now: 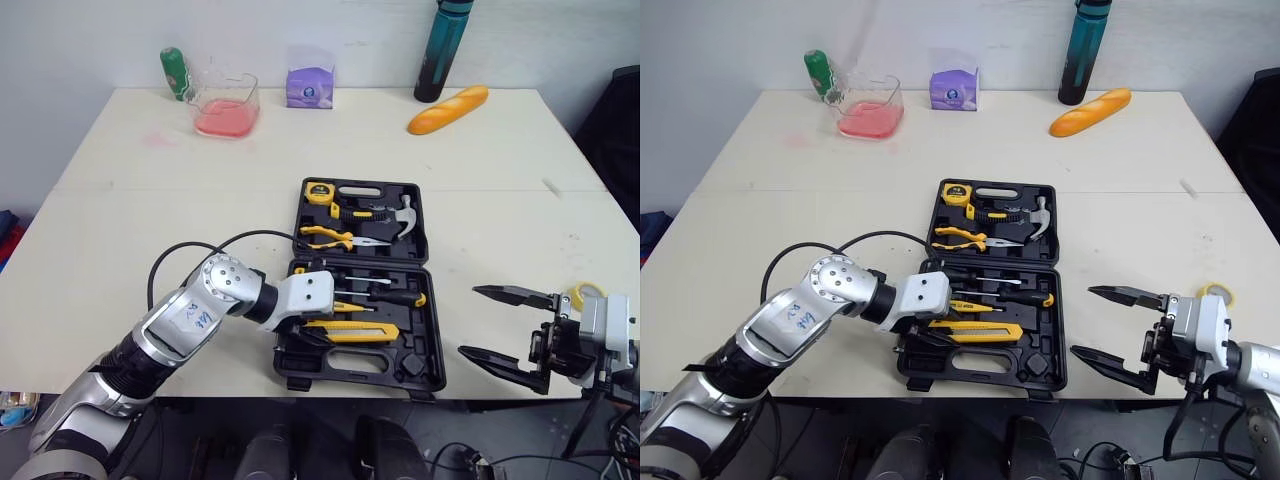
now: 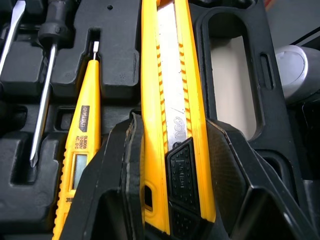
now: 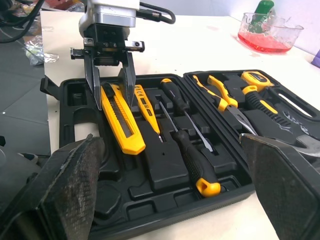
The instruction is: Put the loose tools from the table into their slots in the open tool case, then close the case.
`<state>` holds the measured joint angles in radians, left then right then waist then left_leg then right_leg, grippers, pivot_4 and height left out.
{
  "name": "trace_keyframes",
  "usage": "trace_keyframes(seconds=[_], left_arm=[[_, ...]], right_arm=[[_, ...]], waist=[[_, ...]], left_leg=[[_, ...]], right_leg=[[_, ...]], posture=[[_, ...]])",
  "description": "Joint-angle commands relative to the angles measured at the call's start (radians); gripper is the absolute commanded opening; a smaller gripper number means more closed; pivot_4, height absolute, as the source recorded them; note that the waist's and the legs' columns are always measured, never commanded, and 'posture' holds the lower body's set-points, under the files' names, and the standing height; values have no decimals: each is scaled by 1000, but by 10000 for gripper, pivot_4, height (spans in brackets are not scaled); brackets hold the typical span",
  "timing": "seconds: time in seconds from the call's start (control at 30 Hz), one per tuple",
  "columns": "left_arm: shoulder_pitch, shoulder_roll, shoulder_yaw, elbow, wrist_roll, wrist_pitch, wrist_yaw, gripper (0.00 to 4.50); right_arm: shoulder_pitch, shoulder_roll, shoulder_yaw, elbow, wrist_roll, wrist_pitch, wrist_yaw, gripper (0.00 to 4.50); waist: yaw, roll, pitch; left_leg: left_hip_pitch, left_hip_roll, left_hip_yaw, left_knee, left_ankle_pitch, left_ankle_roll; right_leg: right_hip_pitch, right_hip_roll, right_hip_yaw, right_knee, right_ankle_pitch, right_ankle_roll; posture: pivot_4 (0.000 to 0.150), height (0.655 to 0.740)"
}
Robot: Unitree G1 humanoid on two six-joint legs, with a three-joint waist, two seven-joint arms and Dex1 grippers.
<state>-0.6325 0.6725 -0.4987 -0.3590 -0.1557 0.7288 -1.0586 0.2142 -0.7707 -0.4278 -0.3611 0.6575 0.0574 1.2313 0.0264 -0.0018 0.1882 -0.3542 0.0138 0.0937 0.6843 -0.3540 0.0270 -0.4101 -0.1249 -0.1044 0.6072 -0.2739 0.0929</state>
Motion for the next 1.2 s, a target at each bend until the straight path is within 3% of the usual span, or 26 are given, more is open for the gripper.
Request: trace_keyframes(seconds=[0.03,0.43,0.5,0.67,0.93,1.2], left_arm=[[-15,-12,-17,-15,14,-12,-1,13562],[-28,-12,-32,9,29,-2,-25,13562],[-30,-14,-31,15,25,-8,-32,23677],[-42,-50,11,45,5,-79,-37,41747],[-59,-51,100,125,-41,-248,-113,41747],[-11,-80,255,165,-180,-399,-183,41747]], right_arm=[[4,-6,-6,-47,18,16,-14,45000],[12,-13,-22,-44,10,41,-18,45000],[16,-11,-24,-34,8,35,-12,45000],[29,0,-34,27,-4,-13,31,45000],[41,7,-34,77,-9,-67,60,45000],[69,16,-50,91,-13,-94,55,45000]], waist=[[0,0,0],[0,0,0],[0,0,0],[2,0,0],[0,0,0],[0,0,0]], left_leg=[[0,0,0,0,0,0],[0,0,0,0,0,0],[0,0,0,0,0,0],[0,0,0,0,0,1],[0,-1,0,2,1,1],[0,-1,1,2,1,1]], right_leg=[[0,0,0,0,0,0],[0,0,0,0,0,0],[0,0,0,0,0,0],[1,1,-1,1,0,0],[1,1,-1,1,1,1],[1,0,-2,3,1,1]], posture=[[1500,7349],[1500,7349],[1500,7349],[1500,7349],[1500,7349],[1500,7349]])
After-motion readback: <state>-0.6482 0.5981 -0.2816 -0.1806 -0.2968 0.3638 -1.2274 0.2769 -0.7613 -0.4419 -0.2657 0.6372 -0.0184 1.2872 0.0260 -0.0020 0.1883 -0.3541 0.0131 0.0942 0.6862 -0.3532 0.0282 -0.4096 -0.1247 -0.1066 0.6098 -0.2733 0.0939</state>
